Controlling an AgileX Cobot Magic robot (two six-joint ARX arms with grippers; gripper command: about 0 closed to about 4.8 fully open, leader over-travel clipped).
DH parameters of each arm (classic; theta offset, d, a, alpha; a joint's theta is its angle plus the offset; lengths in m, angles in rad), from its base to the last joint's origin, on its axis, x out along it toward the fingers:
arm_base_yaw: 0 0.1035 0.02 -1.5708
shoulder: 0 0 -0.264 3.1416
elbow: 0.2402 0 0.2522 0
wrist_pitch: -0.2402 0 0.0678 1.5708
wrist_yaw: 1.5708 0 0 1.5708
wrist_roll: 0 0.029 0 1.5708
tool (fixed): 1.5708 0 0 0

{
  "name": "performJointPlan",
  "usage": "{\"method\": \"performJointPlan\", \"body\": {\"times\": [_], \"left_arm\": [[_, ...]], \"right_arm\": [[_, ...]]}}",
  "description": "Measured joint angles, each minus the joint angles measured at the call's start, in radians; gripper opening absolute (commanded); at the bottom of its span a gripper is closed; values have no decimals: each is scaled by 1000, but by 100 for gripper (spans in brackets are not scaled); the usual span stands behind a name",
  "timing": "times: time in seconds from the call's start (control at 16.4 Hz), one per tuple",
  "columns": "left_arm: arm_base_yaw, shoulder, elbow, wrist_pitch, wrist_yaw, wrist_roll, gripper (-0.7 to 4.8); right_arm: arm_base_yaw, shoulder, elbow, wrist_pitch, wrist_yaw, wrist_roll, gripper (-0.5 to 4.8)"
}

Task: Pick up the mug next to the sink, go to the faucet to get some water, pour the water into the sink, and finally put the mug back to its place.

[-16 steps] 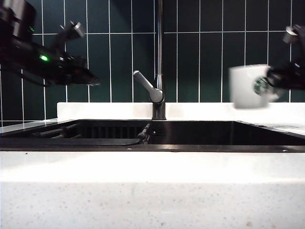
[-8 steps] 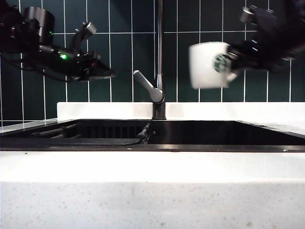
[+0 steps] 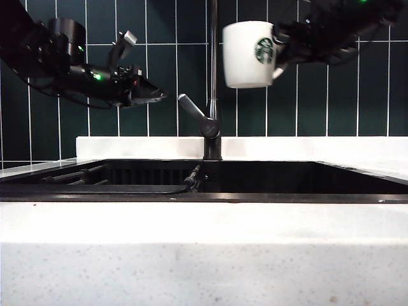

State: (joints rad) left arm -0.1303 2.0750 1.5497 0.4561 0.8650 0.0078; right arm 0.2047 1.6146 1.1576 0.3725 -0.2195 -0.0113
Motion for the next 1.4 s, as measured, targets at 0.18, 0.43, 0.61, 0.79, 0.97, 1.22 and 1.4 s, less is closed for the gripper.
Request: {"method": "performJointPlan", "body": {"times": [0.18, 0.43, 0.61, 0.79, 0.97, 1.22, 1.4], "left_arm": [[-1, 56, 50, -6, 77, -26, 164], [-12, 87, 109, -10, 111, -27, 192], [-25, 118, 169, -14, 119, -34, 192], [-31, 135, 179, -5, 119, -40, 192], [-30, 169, 179, 8, 119, -22, 192], [-31, 175, 179, 35, 119, 41, 192], [-32, 175, 180, 69, 119, 44, 192]], "right_arm": [[33, 0, 59, -78, -32, 14, -1], [54, 24, 145, -175, -54, 56, -1], [54, 51, 216, -240, -80, 111, -1], [55, 56, 235, -245, -111, 128, -1], [55, 56, 236, -269, -152, 128, -1], [54, 56, 242, -296, -161, 128, -1], [55, 56, 243, -296, -192, 128, -1]]}}
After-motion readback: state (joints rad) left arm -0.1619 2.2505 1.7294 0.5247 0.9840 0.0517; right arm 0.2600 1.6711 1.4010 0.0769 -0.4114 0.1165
